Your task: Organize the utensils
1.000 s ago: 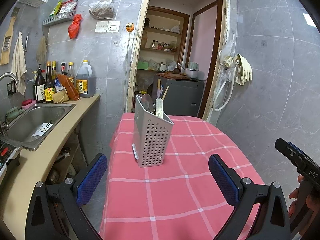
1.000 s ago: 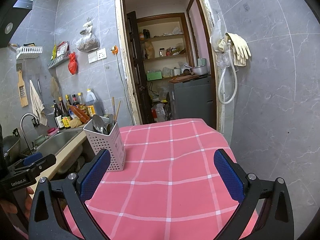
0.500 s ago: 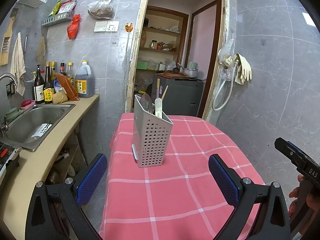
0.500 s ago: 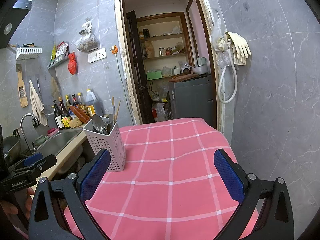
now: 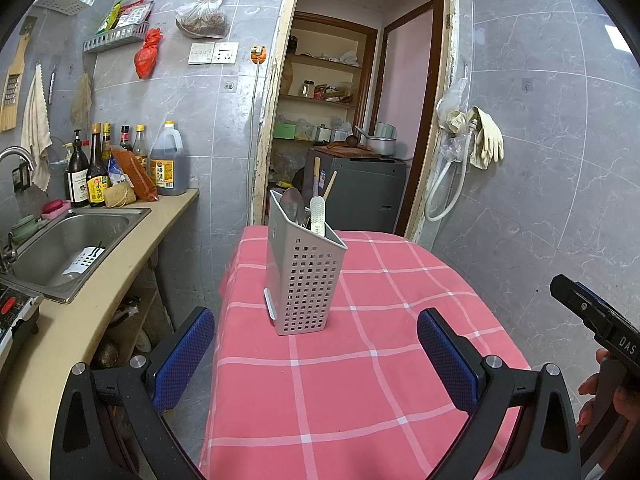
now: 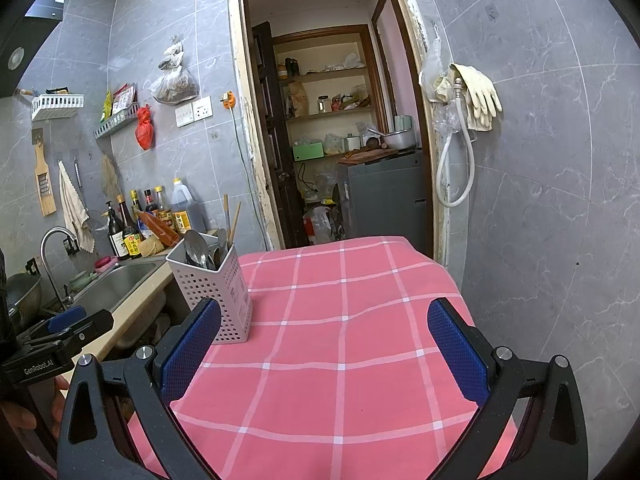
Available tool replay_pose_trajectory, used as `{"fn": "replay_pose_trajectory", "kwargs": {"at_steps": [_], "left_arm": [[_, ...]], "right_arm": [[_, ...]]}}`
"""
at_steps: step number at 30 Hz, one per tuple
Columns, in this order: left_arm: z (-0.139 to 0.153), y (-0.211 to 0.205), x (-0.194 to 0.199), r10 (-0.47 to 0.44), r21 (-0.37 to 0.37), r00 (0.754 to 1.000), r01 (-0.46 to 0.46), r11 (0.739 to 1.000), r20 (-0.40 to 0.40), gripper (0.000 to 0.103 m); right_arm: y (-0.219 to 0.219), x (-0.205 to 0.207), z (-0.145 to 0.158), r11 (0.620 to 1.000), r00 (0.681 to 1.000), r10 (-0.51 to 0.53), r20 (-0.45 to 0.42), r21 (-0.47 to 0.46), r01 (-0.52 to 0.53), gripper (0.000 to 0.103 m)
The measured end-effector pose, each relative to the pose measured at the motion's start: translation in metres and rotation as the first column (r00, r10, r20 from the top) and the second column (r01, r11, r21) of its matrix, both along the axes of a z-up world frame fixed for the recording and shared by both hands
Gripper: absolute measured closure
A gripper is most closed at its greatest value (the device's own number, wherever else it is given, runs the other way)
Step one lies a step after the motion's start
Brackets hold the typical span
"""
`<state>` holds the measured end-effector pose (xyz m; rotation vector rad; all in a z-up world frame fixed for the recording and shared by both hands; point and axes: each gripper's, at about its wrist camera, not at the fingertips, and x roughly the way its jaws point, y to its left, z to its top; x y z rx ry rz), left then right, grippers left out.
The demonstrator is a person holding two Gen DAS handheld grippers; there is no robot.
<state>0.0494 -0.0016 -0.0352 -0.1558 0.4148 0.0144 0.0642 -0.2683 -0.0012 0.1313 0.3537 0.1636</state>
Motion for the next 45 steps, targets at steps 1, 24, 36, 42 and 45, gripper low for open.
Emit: {"fn": "replay_pose_trajectory", "kwargs": {"at_steps": [1,24,36,42,45], "left_arm": [[0.0,0.0,0.0,0.0,0.0,1.0,0.0,1.0,0.0,0.001],[-0.0009,0.0005,0.0017,-0.006,0.005,1.0,0.006,1.0,-0.001,0.001],[-0.0014,0.0011,0.0022,-0.009,0.009,1.0,0.009,1.0,-0.002,0.001],[-0.0014,0.0024,0.0022,-0.01,0.01,1.0,0.01,1.0,-0.002,0.001],[-0.0013,0.0022,0.0024,-0.011,0.01,1.0,0.011,1.0,-0.003,0.001]], "right_arm": [[0.0,0.0001,0.0,1.0,1.0,0.0,0.0,0.0,0.0,0.001],[-0.001,0.0004,-0.0006,1.0,1.0,-0.001,0.0,0.002,0.001,0.001],[-0.0007,0.0022,-0.002,1.0,1.0,0.002,-0.006,0.003,-0.002,0.001],[-0.0008,0.0021,-0.002,1.0,1.0,0.003,-0.008,0.004,-0.003,0.001],[-0.0001,0.0023,-0.0032,1.0,1.0,0.002,-0.009,0.003,-0.002,0.001]]}}
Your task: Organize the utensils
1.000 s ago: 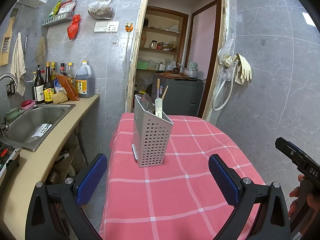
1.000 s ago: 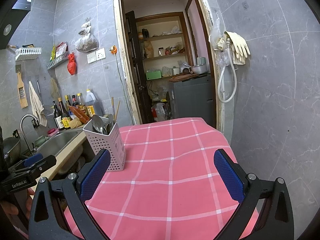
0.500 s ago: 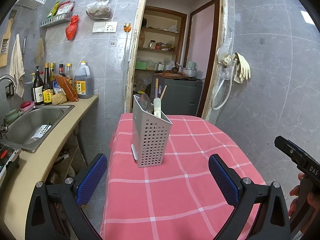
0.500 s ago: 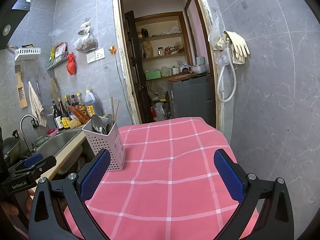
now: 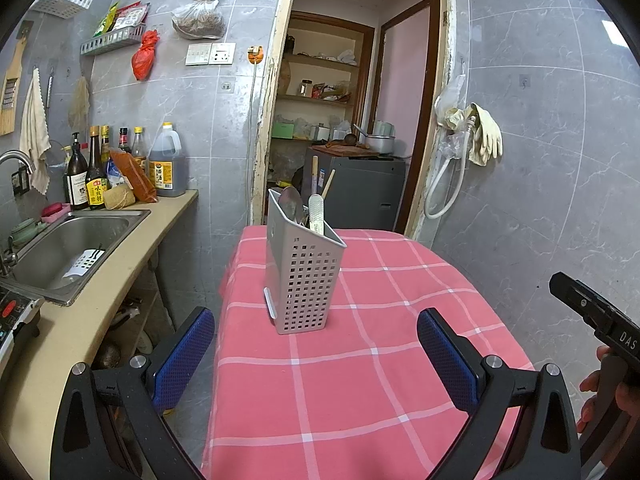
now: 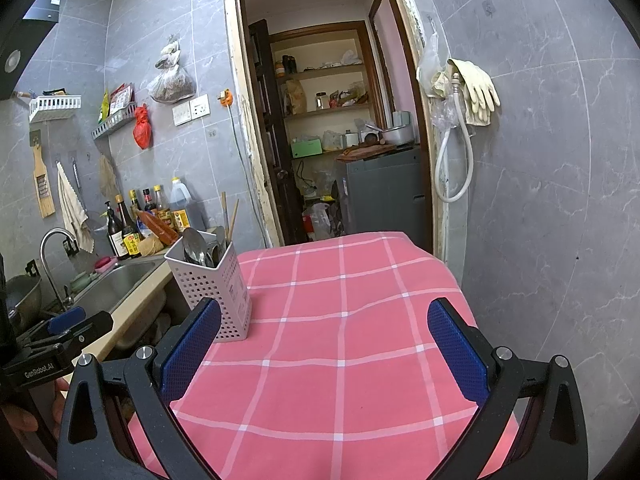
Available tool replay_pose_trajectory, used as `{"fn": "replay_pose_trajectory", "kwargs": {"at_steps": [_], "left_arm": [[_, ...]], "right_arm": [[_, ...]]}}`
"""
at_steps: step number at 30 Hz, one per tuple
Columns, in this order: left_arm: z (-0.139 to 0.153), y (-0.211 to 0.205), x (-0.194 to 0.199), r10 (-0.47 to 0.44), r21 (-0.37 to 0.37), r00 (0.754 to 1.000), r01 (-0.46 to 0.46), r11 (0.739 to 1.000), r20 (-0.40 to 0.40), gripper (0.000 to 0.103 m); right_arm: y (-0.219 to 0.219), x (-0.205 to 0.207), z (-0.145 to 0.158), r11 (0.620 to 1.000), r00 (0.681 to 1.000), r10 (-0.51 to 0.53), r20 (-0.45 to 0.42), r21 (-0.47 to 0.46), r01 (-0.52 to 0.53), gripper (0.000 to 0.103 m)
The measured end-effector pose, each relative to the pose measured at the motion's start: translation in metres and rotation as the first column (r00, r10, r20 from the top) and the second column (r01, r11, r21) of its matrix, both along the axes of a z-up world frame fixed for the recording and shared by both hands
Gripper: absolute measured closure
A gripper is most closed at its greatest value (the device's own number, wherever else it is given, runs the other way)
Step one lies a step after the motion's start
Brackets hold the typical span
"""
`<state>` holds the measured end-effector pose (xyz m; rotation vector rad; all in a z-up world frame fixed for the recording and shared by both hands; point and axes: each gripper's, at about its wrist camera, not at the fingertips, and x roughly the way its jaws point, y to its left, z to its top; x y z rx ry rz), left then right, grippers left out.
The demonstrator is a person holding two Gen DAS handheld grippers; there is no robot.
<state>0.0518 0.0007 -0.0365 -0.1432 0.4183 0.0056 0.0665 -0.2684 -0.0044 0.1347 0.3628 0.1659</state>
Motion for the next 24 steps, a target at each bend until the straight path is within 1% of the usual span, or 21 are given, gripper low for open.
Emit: {"fn": "replay_pose_trajectory", "kwargs": {"at_steps": [8,12,15,24], "left_arm": [[-0.001,0.003,-0.001,-0.009,-0.002,1.0,0.009,1.0,0.0,0.001],[-0.003,0.004,-0.001,-0.014,0.009,1.0,0.014,1.0,-0.012,0.001],[-0.004,0.007,-0.002,-0.024,-0.002,0.999,0.024,1.0,-0.022,0.001],[-0.003,0.011,-0.003,-0.02,0.006,0.999,0.02,1.0,-0.026,0.001]], "right_arm": [[0.002,0.0,-0.001,1.0,1.0,0.0,-0.002,0.001,0.0,0.001],[0.002,0.0,-0.001,1.0,1.0,-0.002,-0.003,0.001,0.002,0.001],[0.005,-0.001,-0.004,1.0,1.0,-0.003,-0.008,0.001,0.003,0.001],[0.008,-0.002,-0.007,1.0,1.0,-0.002,-0.009,0.003,0.002,0.001]]}}
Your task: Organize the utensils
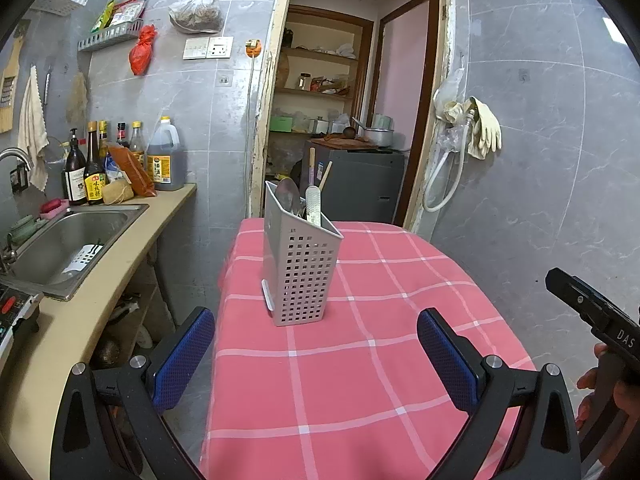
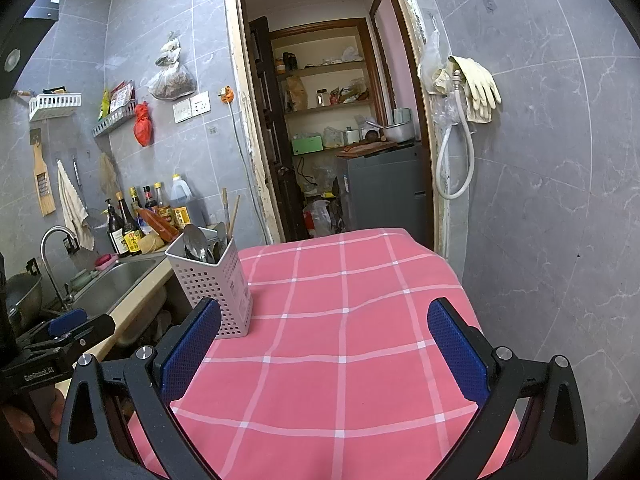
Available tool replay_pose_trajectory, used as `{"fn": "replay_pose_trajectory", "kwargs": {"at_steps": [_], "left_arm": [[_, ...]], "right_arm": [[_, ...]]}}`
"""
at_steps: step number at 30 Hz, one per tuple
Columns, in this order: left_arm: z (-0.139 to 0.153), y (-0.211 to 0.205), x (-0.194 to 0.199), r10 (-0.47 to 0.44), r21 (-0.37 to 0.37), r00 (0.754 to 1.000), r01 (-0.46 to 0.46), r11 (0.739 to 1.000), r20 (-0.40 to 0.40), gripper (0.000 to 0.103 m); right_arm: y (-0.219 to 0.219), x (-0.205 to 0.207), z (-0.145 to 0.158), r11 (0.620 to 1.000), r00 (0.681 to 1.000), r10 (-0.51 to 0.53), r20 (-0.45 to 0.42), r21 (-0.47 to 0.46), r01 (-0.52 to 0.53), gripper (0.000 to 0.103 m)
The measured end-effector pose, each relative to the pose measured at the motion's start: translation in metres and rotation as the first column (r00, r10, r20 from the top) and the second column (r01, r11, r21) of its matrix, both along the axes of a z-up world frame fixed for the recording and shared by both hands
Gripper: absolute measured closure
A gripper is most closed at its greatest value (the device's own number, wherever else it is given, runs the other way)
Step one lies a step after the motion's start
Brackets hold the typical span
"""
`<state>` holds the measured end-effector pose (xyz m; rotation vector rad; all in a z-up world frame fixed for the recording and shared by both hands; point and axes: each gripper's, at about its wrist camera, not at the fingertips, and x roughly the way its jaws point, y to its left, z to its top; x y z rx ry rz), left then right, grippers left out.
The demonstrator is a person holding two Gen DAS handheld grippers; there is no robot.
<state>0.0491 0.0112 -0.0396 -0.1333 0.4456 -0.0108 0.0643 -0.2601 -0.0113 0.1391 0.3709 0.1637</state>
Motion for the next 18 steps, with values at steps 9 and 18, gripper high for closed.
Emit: {"fn": "replay_pose_trajectory", "kwargs": {"at_steps": [9,18], "left_arm": [[0.0003,0.0002,0.0003,0.0,0.002,1.0,0.0,1.0,0.0,0.001],[0.0001,0.0,0.0008,-0.001,0.003,1.0,0.001,1.0,-0.002,0.001]], "right_arm": [[0.0004,-0.0004,0.0002,1.0,1.0,-0.001,-0.001,0.0,0.001,0.001],[0.0005,-0.0003,0.0003,1.0,1.0,-0.002,-0.003,0.002,0.002,0.001]]}}
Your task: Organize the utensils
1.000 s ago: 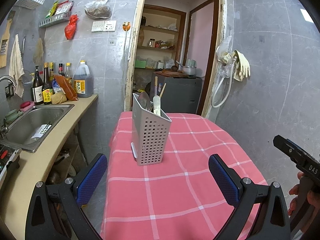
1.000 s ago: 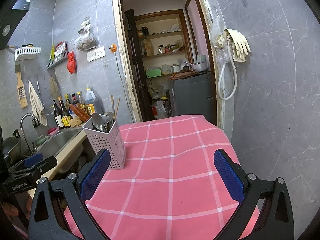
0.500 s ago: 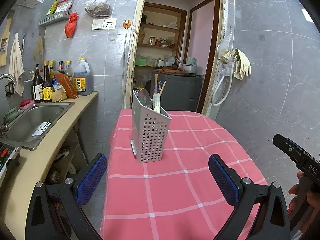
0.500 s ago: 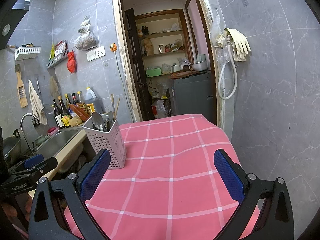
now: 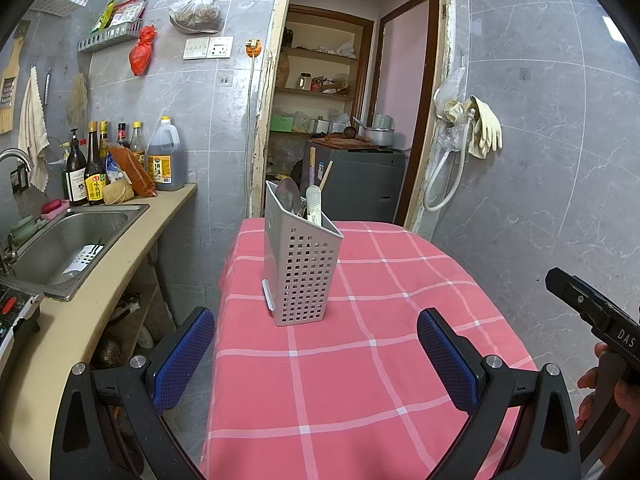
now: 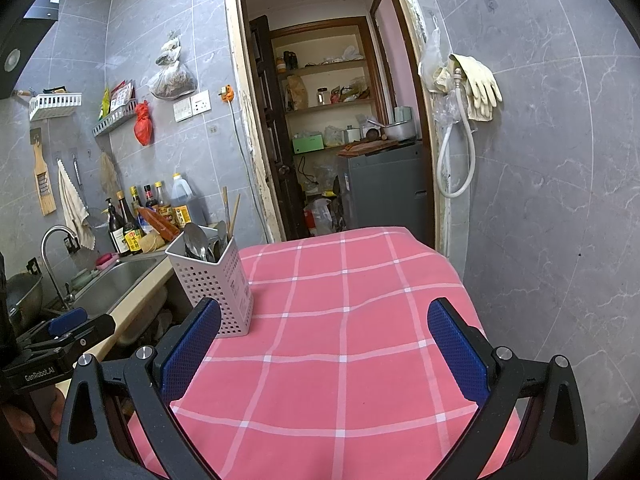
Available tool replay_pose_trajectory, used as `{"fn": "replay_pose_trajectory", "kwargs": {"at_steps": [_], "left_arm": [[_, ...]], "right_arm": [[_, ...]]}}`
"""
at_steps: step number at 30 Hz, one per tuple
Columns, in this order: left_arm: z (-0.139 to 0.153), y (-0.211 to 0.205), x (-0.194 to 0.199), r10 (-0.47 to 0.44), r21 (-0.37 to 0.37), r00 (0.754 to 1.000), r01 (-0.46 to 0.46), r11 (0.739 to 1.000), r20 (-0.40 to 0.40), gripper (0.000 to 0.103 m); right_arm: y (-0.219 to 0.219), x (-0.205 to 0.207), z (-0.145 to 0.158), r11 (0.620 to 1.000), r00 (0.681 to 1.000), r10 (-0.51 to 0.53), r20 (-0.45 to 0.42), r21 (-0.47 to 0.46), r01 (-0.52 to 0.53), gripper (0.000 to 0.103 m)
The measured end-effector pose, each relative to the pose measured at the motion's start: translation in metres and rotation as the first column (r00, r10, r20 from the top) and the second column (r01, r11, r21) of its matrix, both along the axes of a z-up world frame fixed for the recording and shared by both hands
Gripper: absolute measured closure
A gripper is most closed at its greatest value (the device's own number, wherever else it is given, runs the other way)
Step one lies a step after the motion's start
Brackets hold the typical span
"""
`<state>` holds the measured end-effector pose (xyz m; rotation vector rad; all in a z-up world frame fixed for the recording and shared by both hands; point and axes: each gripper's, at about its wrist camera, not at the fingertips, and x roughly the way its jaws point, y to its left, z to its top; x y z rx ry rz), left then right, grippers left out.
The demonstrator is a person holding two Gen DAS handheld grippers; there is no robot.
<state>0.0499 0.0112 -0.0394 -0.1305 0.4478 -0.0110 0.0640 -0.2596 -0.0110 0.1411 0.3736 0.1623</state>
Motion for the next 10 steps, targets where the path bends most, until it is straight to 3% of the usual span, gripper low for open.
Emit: {"fn": "replay_pose_trajectory", "kwargs": {"at_steps": [10], "left_arm": [[-0.0005,-0.0016,0.0006,-0.003,0.001,1.0,0.003,1.0,-0.001,0.001]], "right_arm": [[0.0061,-0.0031,-0.0076,1.0,1.0,-0.001,-0.006,0.003,0.001,0.001]]}}
